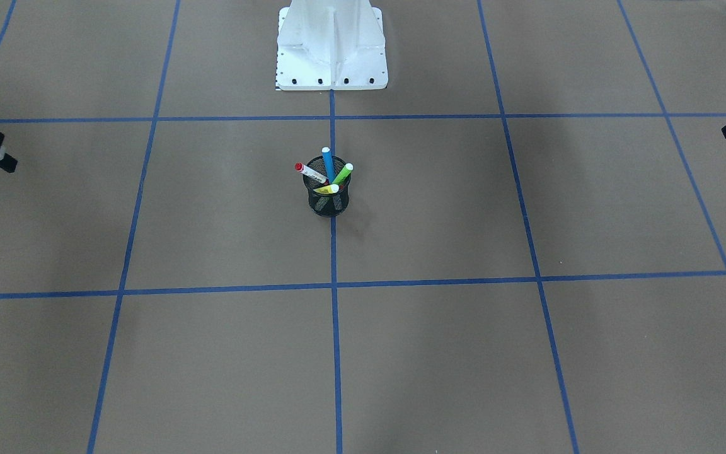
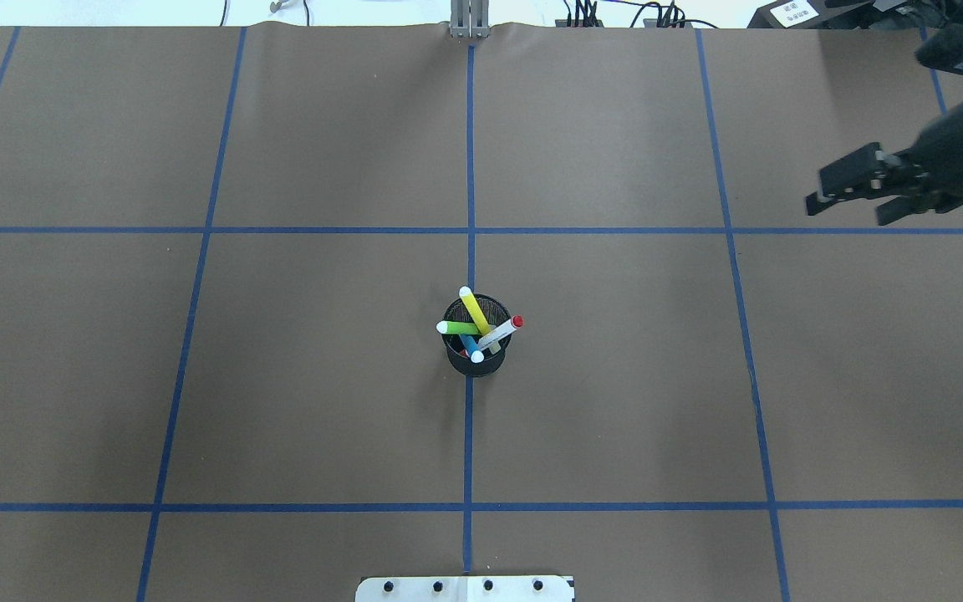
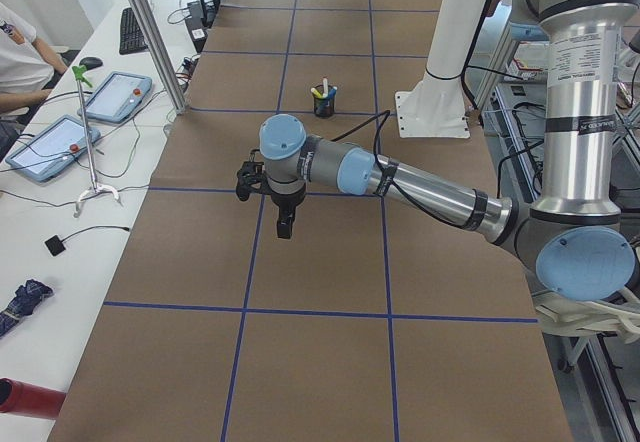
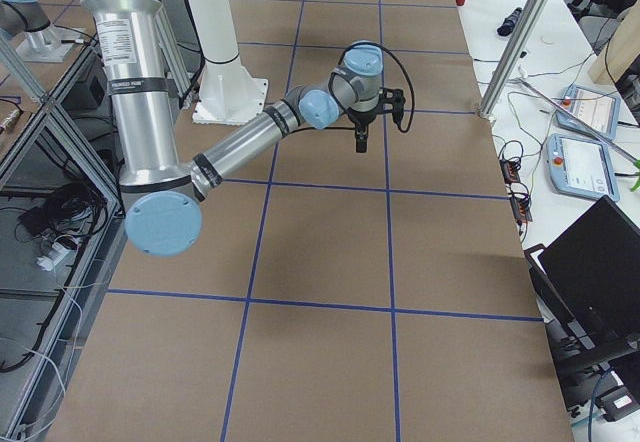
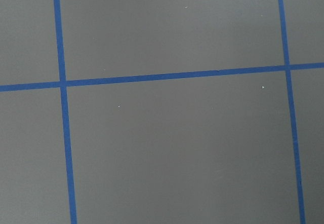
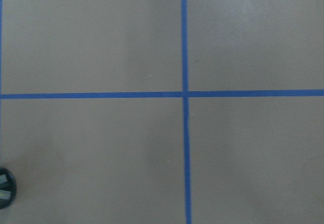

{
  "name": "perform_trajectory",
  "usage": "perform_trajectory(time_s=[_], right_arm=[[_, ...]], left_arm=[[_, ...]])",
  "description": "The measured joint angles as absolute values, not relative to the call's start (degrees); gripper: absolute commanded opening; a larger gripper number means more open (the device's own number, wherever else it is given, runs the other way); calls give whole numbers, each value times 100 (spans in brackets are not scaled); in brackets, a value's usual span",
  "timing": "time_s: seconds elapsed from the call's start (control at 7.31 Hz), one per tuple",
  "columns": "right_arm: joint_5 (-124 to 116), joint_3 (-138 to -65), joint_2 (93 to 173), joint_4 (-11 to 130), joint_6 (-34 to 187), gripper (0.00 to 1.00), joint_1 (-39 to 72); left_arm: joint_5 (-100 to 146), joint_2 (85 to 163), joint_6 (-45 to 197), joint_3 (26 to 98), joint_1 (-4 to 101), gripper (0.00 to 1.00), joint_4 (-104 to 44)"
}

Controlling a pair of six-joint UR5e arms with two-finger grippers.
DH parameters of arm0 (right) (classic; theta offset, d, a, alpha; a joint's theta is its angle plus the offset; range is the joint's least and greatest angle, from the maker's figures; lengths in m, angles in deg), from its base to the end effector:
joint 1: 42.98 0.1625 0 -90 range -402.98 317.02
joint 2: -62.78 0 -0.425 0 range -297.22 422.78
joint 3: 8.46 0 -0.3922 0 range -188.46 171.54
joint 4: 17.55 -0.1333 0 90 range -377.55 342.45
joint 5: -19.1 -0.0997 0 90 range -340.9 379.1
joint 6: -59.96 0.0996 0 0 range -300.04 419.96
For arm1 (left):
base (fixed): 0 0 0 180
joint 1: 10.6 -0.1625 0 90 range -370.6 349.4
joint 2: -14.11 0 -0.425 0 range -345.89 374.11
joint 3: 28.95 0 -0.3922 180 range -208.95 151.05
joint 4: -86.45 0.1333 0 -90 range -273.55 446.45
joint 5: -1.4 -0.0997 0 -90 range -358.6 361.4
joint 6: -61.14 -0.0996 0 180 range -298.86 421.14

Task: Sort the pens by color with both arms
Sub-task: 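Move the right gripper down over the black mesh pen cup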

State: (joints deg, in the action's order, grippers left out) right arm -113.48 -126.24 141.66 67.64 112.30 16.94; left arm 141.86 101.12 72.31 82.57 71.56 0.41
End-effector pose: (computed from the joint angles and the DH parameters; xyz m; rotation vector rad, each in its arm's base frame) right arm -0.1986 -0.4743 0.3174 0.0813 -1.0065 0.0716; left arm 0.0071 -0.4655 0.4986 0.0897 0.9027 0.0579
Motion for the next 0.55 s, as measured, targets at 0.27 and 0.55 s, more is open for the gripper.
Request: perform_trajectory(time_s=[0.27,0.55], right_arm=[[-10215,-12712,13233,6776,12564,99,439],[-8759,-12731,12620,6802,13208,96,-749]], left_arm=[[14177,10112,7225,8237,7151,100,40],[14171,10118,7222,8211,7149,100,41]])
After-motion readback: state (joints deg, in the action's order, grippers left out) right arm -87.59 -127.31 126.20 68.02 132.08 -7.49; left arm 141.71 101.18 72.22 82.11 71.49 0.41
